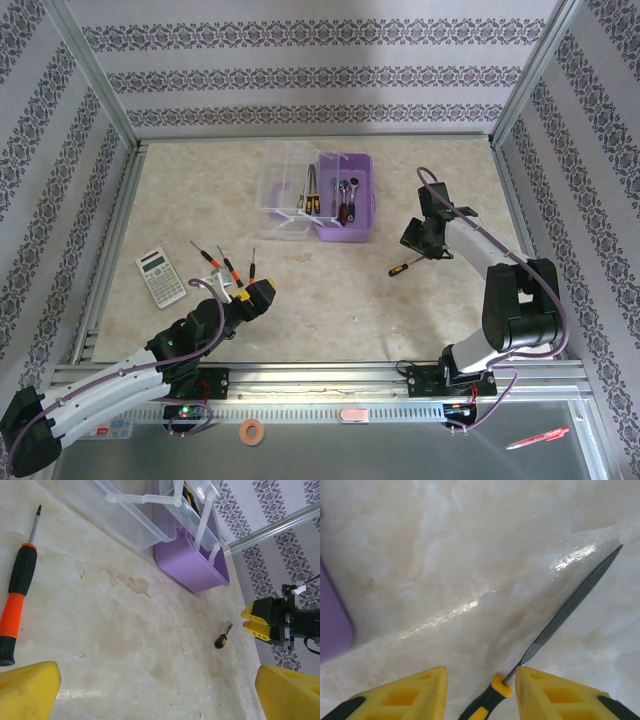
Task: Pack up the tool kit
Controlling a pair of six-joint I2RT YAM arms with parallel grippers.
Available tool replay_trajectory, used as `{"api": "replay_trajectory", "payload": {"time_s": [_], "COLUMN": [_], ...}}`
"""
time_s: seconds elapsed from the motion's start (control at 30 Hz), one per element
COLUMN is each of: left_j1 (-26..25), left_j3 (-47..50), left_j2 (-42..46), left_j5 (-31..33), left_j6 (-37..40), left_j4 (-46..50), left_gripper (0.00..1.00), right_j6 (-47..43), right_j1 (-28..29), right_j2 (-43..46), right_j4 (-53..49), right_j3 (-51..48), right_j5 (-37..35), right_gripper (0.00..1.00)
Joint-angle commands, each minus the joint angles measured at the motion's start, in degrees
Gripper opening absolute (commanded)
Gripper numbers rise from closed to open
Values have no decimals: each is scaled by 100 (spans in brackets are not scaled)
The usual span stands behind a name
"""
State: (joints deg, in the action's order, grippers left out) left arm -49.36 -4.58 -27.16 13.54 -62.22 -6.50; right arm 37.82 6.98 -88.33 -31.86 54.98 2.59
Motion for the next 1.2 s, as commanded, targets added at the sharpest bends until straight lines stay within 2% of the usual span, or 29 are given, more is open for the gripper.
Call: {"api": "replay_trajectory", "payload": {"time_s": [0.0,0.5,1.0,1.17], "left_j1": [85,85,85,85], "left_j3": [38,71,106,114], "left_j2": [0,-17,8,6], "left_j5": [21,114,75,79], "left_j6": [-66,-71,-85,-71], "left_j4": [-289,-332,-311,-308], "left_gripper": [100,100,100,100], "right_j6": [152,617,802,815], "right_j1": [11,237,609,678], "right_j2": [-150,-296,-316,-291], "right_j4": [-58,42,-37,-75], "right_j3": [-74,-647,-643,-613], "right_j5": [-224,-74,-141,-111], "right_gripper": [42,45,45,40]}}
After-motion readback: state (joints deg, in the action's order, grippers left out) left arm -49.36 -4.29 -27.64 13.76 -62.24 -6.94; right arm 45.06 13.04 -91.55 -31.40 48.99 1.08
